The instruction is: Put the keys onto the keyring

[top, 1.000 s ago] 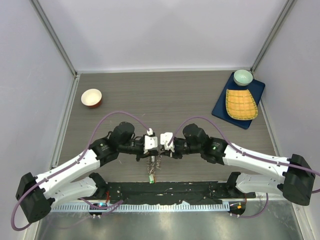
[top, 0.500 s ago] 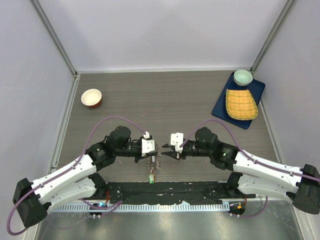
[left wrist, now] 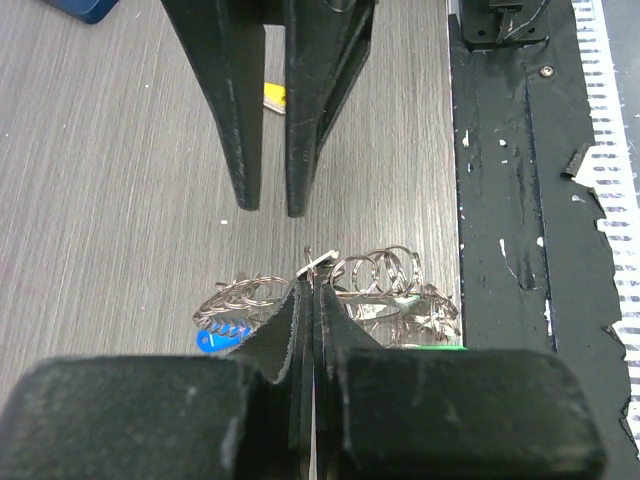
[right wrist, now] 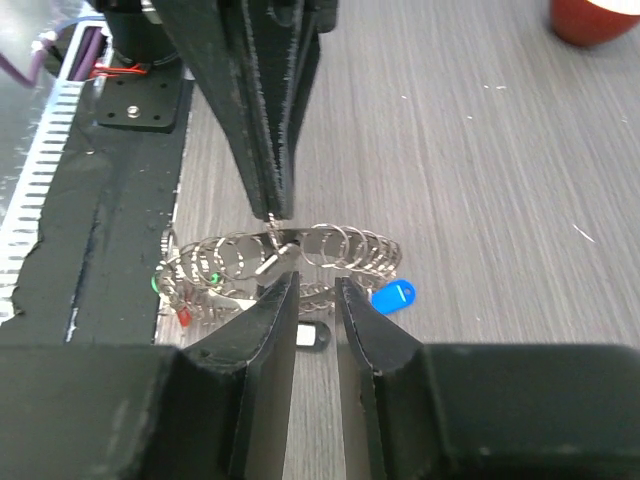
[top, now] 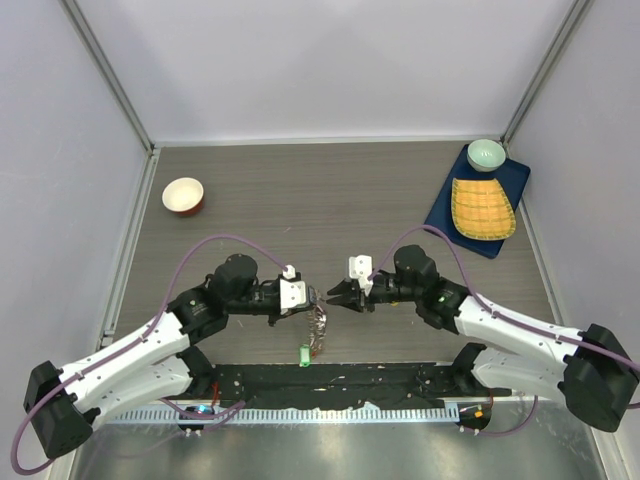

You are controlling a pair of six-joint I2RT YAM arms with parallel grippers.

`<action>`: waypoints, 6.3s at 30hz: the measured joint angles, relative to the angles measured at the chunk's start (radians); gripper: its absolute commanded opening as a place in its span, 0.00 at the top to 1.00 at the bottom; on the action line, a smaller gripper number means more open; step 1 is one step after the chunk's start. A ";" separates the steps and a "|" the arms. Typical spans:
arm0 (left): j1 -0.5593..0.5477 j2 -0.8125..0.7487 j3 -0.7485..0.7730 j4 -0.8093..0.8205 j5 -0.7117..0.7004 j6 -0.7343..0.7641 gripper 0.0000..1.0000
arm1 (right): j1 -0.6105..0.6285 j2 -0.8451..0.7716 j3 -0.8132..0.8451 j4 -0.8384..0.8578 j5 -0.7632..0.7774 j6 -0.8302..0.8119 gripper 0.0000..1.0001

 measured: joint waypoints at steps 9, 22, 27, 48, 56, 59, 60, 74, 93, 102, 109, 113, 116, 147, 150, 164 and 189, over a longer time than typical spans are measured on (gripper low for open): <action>0.000 -0.001 -0.004 0.008 0.000 0.000 1.00 | 0.000 0.048 0.000 0.034 -0.097 0.003 0.73; 0.000 -0.002 -0.004 0.015 0.006 -0.001 1.00 | 0.000 0.099 0.000 0.057 -0.132 0.007 0.77; 0.000 -0.002 -0.004 0.021 0.008 -0.002 1.00 | 0.000 0.105 0.001 0.065 -0.140 0.007 0.80; 0.000 0.024 -0.004 0.031 0.024 -0.005 1.00 | 0.000 0.109 0.017 0.025 -0.150 0.006 0.99; 0.000 0.062 0.006 0.028 0.026 -0.004 1.00 | 0.002 0.080 0.053 -0.031 -0.129 -0.006 0.99; 0.000 0.065 0.010 0.025 0.027 -0.005 1.00 | 0.009 0.081 0.065 -0.032 -0.126 -0.014 0.99; 0.000 0.065 0.010 0.025 0.027 -0.005 1.00 | 0.012 0.082 0.067 -0.032 -0.125 -0.017 0.99; 0.000 0.028 0.010 0.018 0.006 -0.019 1.00 | 0.029 0.017 0.073 -0.124 0.039 -0.023 0.99; 0.000 0.021 0.005 0.016 -0.005 -0.019 1.00 | 0.047 0.024 0.073 -0.195 0.034 -0.045 0.99; 0.000 0.021 0.005 0.018 -0.005 -0.019 1.00 | 0.051 0.032 0.073 -0.196 0.008 -0.047 0.99; 0.000 0.026 0.005 0.022 -0.003 -0.020 1.00 | 0.051 0.043 0.073 -0.196 0.008 -0.047 0.99; 0.000 0.029 0.005 0.025 -0.002 -0.020 1.00 | 0.051 0.043 0.074 -0.195 0.008 -0.047 0.99; 0.000 0.032 0.005 0.029 0.001 -0.020 1.00 | 0.051 0.043 0.074 -0.195 0.008 -0.047 0.99; 0.000 0.036 0.005 0.031 0.015 -0.021 1.00 | 0.053 0.055 0.076 -0.190 0.038 -0.051 0.99; 0.000 0.036 0.005 0.031 0.015 -0.021 1.00 | 0.053 0.055 0.076 -0.190 0.032 -0.053 0.99; 0.000 0.039 0.005 0.032 0.015 -0.020 1.00 | 0.053 0.051 0.076 -0.192 0.020 -0.069 0.99; 0.000 0.041 0.005 0.032 0.019 -0.020 1.00 | 0.053 0.034 0.076 -0.204 0.025 -0.071 0.99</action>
